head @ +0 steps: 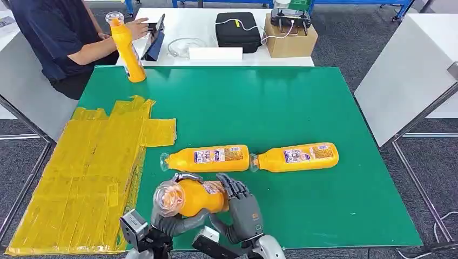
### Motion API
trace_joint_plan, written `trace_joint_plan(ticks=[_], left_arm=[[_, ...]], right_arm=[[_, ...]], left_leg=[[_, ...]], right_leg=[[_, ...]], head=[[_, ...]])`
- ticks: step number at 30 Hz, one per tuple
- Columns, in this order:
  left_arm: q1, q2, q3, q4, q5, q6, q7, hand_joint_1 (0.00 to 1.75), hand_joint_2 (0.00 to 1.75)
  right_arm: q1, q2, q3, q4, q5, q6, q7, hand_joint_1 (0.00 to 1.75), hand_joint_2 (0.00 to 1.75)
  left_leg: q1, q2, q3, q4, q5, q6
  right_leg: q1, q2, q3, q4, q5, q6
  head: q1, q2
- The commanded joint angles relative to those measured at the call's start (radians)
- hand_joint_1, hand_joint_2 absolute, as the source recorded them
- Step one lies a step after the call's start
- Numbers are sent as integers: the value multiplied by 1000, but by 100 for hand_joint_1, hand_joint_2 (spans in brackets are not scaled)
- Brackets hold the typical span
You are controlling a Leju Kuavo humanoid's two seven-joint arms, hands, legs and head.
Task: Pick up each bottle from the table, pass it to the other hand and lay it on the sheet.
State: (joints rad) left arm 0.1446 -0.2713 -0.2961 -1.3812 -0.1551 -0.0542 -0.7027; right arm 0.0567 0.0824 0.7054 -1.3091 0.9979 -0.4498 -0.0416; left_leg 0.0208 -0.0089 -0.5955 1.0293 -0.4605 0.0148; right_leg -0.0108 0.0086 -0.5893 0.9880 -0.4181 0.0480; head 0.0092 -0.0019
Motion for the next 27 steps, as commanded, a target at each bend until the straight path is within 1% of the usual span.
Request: trace_joint_plan(ticks=[1,3,4,6,8,9,10,12,13,14,15,16,18,20,21,22,23,25,26,27], left_arm=[[26,83,250,-203,-256,408,5,175,175],[36,60,322,-215,-391,567,5,175,175],[35,40,353,-194,-468,611,5,175,175],[23,22,383,-145,-581,641,30,175,175],[-7,14,390,-38,-751,733,91,175,175],[-17,14,394,-5,-812,752,125,175,175],[-29,-17,447,11,-916,752,139,175,175],[-37,-26,465,36,-943,752,138,175,175],[-37,-26,465,36,-943,752,138,175,175],[-38,-29,470,43,-955,752,138,175,175],[-42,-42,497,42,-1036,752,159,175,175],[-49,-39,498,68,-1063,752,174,175,175],[-79,-13,482,145,-1164,752,246,175,175],[-144,36,423,300,-1218,752,330,175,175],[-185,60,392,386,-1235,752,373,175,175],[-245,85,355,499,-1288,752,441,175,175],[-292,98,329,588,-1291,752,468,175,175],[-399,113,286,761,-1306,752,514,175,175],[-449,116,268,855,-1291,737,508,175,175],[-469,118,254,891,-1299,724,518,175,175]], right_arm=[[57,-62,-43,-153,32,25,7,0,0],[67,-70,-36,-153,41,16,13,0,0],[67,-76,-30,-151,40,7,19,0,0],[67,-84,-25,-152,38,-2,27,0,0],[66,-93,-21,-155,34,-6,35,0,0],[64,-97,-19,-155,33,-7,39,0,0],[62,-100,-19,-152,30,-7,44,0,0],[61,-102,-22,-149,28,-8,46,0,0],[61,-102,-22,-149,28,-8,46,0,0],[59,-102,-26,-145,26,-9,46,0,0],[58,-103,-28,-143,23,-9,48,0,0],[55,-106,-31,-140,20,-6,49,0,0],[30,-110,-57,-112,15,17,57,0,0],[-29,-105,-113,-46,22,46,57,0,0],[-72,-98,-147,1,29,64,49,0,175],[-149,-91,-181,84,30,81,45,0,175],[-214,-87,-201,155,30,96,44,0,175],[-361,-65,-223,307,26,131,39,0,175],[-444,-57,-220,401,50,141,50,0,175],[-489,-50,-216,453,67,150,55,0,175]], left_leg=[[0,4,4,-2,-1,0],[0,1,1,0,0,0],[0,3,4,-1,-1,0],[0,3,4,-2,-1,0],[0,1,3,-2,0,0],[0,0,2,-2,1,0],[-1,-1,4,-3,1,1],[0,1,2,-2,1,0],[-1,1,4,-3,1,1],[-1,0,3,-2,1,0],[0,0,2,-1,1,0],[-1,0,4,-3,1,1],[-1,1,3,-2,1,0],[-1,-1,4,-3,2,0],[-2,-1,5,-4,2,0],[-2,-2,4,-5,3,0],[-2,-1,6,-7,5,0],[-2,0,4,-6,5,0],[-2,1,4,-6,7,-1],[-2,1,2,-4,8,0]], right_leg=[[0,2,2,0,-1,-3],[1,1,0,0,0,-1],[1,1,2,0,-1,-2],[1,1,2,0,-1,-2],[0,0,2,-1,0,-1],[0,-1,1,-1,0,-1],[-1,-1,3,-1,0,-1],[-1,0,1,-1,0,-1],[-1,0,3,-2,0,-2],[-1,-1,3,-1,0,-2],[-1,-1,1,-1,0,-1],[-1,-1,3,-1,0,-2],[-1,0,1,-1,0,-1],[-1,-2,3,-2,1,-1],[-1,-3,4,-3,1,-2],[-1,-2,3,-3,2,-1],[-2,-2,4,-5,4,-2],[-2,-1,3,-4,5,-2],[-1,0,2,-4,6,-2],[-2,-1,1,-3,6,-1]], head=[[0,0],[0,0],[0,0],[0,0],[0,0],[0,0],[0,0],[0,0],[0,0],[0,0],[0,0],[0,0],[0,0],[0,0],[0,0],[0,0],[0,0],[0,0],[0,0],[0,0]])
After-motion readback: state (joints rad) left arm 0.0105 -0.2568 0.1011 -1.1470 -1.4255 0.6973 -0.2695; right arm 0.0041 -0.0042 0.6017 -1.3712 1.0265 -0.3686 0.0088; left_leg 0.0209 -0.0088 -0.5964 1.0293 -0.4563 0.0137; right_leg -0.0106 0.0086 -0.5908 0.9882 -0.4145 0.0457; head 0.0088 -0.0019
